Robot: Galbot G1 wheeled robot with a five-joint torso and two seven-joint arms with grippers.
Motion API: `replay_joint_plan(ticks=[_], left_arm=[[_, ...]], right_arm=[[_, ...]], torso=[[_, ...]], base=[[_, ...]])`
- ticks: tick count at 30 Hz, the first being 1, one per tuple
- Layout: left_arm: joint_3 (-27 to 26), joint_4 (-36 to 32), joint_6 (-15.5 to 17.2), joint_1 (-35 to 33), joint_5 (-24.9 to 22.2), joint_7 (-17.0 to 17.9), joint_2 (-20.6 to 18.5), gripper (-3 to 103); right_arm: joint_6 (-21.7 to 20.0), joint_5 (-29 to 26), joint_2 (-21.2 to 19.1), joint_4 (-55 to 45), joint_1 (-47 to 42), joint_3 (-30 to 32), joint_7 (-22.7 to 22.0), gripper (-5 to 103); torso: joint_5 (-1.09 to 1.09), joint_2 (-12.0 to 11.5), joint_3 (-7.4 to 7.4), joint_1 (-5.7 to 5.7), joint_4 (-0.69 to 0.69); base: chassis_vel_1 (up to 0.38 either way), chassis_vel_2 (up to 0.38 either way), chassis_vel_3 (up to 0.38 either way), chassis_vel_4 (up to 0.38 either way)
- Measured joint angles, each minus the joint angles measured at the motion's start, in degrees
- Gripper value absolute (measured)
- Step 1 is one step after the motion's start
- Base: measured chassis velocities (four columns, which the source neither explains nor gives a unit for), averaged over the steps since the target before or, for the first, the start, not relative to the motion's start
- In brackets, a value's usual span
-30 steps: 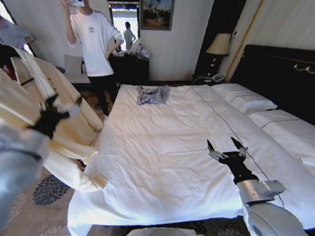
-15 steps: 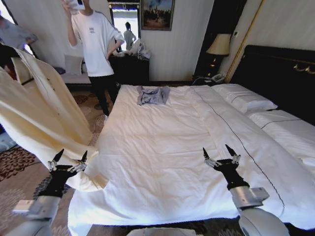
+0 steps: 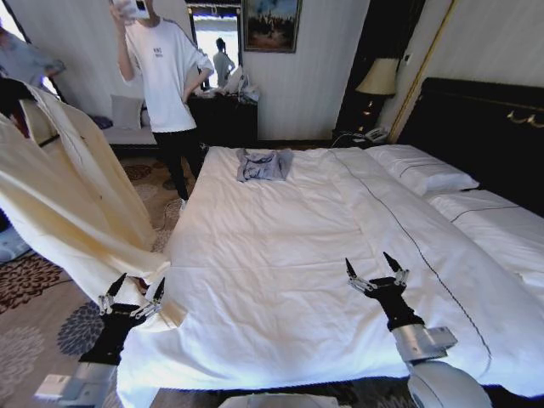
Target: Pick up the clothes from the bed and hang them on the clothes hanger.
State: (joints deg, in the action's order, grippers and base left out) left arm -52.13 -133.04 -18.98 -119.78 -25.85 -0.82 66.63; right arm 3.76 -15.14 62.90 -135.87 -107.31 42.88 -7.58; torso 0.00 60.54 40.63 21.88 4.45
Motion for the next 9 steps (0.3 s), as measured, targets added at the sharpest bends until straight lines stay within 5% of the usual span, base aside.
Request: replay_joint_plan(ticks=[9], left_arm=[[0.03,-0.08,0.00,0.24,-0.37,0.02,0.01,100]], right_arm=[[0.02,0.07,0.04,0.01,-0.03,0.00,0.02,100]], torso=[[0.00,-0.01,0.00,0.00,0.00]], base=[[0.000,0.000,0.000,0.000]])
